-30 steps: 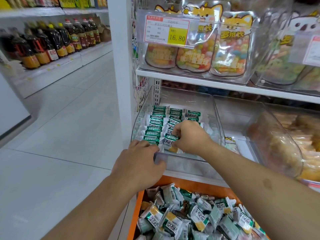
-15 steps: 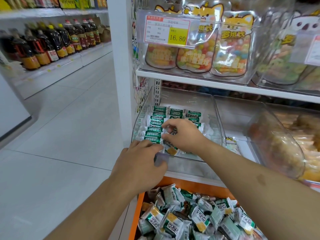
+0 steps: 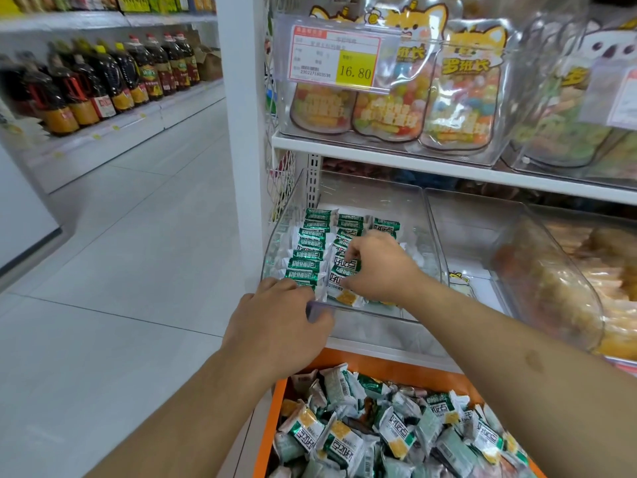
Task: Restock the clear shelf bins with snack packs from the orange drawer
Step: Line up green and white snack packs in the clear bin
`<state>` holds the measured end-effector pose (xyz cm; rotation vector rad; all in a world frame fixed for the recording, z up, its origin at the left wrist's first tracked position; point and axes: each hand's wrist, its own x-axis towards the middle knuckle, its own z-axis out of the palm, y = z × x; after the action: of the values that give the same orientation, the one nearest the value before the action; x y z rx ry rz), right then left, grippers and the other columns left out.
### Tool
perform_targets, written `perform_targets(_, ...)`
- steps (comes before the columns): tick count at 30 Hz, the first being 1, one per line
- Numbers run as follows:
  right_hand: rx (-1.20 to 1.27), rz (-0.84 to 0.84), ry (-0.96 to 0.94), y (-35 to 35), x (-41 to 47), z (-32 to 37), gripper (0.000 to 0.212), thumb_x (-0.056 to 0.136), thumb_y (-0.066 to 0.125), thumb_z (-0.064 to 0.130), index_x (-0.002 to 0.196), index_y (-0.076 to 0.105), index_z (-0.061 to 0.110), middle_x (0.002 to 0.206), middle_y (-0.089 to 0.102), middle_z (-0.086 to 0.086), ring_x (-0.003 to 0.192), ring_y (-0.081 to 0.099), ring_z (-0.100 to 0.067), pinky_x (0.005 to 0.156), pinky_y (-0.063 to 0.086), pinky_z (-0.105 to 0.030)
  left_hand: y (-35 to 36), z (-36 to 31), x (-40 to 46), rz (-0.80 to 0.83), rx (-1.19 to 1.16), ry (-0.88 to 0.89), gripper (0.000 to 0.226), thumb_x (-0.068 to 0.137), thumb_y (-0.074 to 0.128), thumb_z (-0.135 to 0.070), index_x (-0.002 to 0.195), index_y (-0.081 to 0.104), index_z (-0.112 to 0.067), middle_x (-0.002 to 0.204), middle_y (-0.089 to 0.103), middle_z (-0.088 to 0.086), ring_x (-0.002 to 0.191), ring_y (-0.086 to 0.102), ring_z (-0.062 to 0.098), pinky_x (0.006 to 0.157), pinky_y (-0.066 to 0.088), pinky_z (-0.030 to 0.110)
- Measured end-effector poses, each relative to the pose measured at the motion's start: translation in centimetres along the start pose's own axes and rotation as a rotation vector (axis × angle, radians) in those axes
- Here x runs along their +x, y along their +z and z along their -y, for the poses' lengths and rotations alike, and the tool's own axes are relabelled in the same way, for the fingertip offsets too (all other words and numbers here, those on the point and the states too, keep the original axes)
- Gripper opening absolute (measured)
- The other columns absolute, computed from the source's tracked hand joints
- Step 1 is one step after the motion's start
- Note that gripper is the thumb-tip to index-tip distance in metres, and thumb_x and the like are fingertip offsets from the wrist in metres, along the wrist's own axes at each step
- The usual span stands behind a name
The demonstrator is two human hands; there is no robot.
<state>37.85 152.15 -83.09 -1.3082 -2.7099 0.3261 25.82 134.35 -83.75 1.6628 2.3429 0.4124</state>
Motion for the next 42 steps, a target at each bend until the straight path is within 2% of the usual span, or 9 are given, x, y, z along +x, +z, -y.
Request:
perform_targets(3, -0.178, 0.048, -0.002, 0.4, -0.2, -0.1, 0.035, 0.075, 0.09, 0.043, 0.097, 0.07, 0.023, 0.108, 0.056, -0.003, 0.109, 0.048, -0.023, 0.088, 0.052, -0.037, 0.0, 0.0, 0.0, -0.006, -0.009, 0.002, 0.039, 0.101, 0.035, -0.055, 0.117, 0.064, -0.034, 0.121, 0.059, -0.014, 0.117, 0.044, 0.011, 0.097, 0.047, 0.038)
perform_targets(8, -0.248, -0.069, -0.029, 1.2, 0.0, 0.0, 0.029, 0.081, 0.086, 0.035, 0.101, 0.07, 0.021, 0.104, 0.061, -0.001, 0.104, 0.054, -0.023, 0.077, 0.041, -0.031, 0.2, 0.0, 0.1, -0.028, -0.014, 0.01, 0.038, 0.101, 0.036, -0.056, 0.116, 0.063, -0.035, 0.118, 0.058, -0.015, 0.115, 0.044, 0.01, 0.096, 0.048, 0.038)
perform_targets(15, -0.3, -0.103, -0.049, 1.1, 0.2, 0.1, 0.037, 0.082, 0.083, 0.033, 0.11, 0.063, 0.019, 0.111, 0.063, -0.003, 0.107, 0.054, -0.025, 0.086, 0.043, -0.034, 0.4, 0.2, 0.2, -0.038, -0.011, 0.012, 0.037, 0.101, 0.036, -0.056, 0.115, 0.063, -0.036, 0.118, 0.058, -0.015, 0.115, 0.045, 0.011, 0.098, 0.049, 0.039)
perform_targets(22, -0.282, -0.054, -0.083, 0.3, -0.5, -0.2, 0.056, 0.082, 0.085, 0.043, 0.122, 0.056, 0.017, 0.116, 0.06, -0.003, 0.112, 0.051, -0.025, 0.094, 0.045, -0.037, -0.1, 0.2, 0.0, -0.035, -0.049, 0.042, 0.04, 0.101, 0.041, -0.052, 0.131, 0.061, -0.033, 0.131, 0.054, -0.015, 0.125, 0.042, 0.01, 0.104, 0.046, 0.039)
perform_targets(25, -0.155, -0.058, -0.107, -0.6, -1.5, -0.2, 0.048, 0.082, 0.086, 0.042, 0.115, 0.058, 0.022, 0.11, 0.06, 0.0, 0.109, 0.052, -0.023, 0.087, 0.046, -0.035, -0.5, 0.0, -0.5, -0.073, -0.046, 0.079, 0.04, 0.1, 0.046, -0.049, 0.133, 0.06, -0.031, 0.134, 0.051, -0.016, 0.128, 0.044, 0.012, 0.104, 0.048, 0.039)
perform_targets(32, 0.401, -0.089, -0.195, -4.6, -10.1, -0.1, 0.028, 0.086, 0.086, 0.032, 0.107, 0.067, 0.028, 0.098, 0.062, 0.007, 0.088, 0.061, -0.011, 0.073, 0.05, -0.021, -1.8, -1.6, -4.1, -0.159, -0.049, 0.114, 0.043, 0.097, 0.053, -0.048, 0.136, 0.06, -0.033, 0.135, 0.054, -0.014, 0.129, 0.045, 0.017, 0.104, 0.048, 0.04)
perform_targets(36, 0.531, -0.026, -0.12, -4.0, -16.6, -2.0, 0.025, 0.088, 0.085, 0.025, 0.106, 0.068, 0.028, 0.094, 0.067, 0.007, 0.084, 0.065, -0.009, 0.069, 0.053, -0.024, -1.5, -3.7, -6.8, -0.035, -0.222, 0.105, 0.05, 0.088, 0.055, -0.053, 0.134, 0.062, -0.035, 0.132, 0.061, -0.015, 0.118, 0.06, 0.011, 0.1, 0.055, 0.041)
perform_targets(39, 0.556, 0.063, -0.007, -1.1, -20.6, -4.5, 0.024, 0.088, 0.085, 0.024, 0.104, 0.068, 0.03, 0.093, 0.068, 0.007, 0.084, 0.066, -0.01, 0.075, 0.057, -0.032, 1.3, -5.2, -8.7, 0.108, -0.287, 0.089, 0.033, 0.093, 0.066, -0.043, 0.125, 0.065, -0.033, 0.116, 0.066, -0.015, 0.099, 0.066, 0.007, 0.091, 0.057, 0.035)
perform_targets(42, 0.532, 0.165, 0.11, 2.9, -23.8, -7.2, 0.024, 0.088, 0.084, 0.026, 0.104, 0.067, 0.029, 0.094, 0.07, 0.005, 0.087, 0.067, -0.013, 0.082, 0.057, -0.037, 6.2, -5.7, -10.0, 0.261, -0.321, 0.036, 0.032, 0.096, 0.069, -0.039, 0.126, 0.064, -0.029, 0.115, 0.063, -0.013, 0.104, 0.062, 0.009, 0.088, 0.052, 0.028)
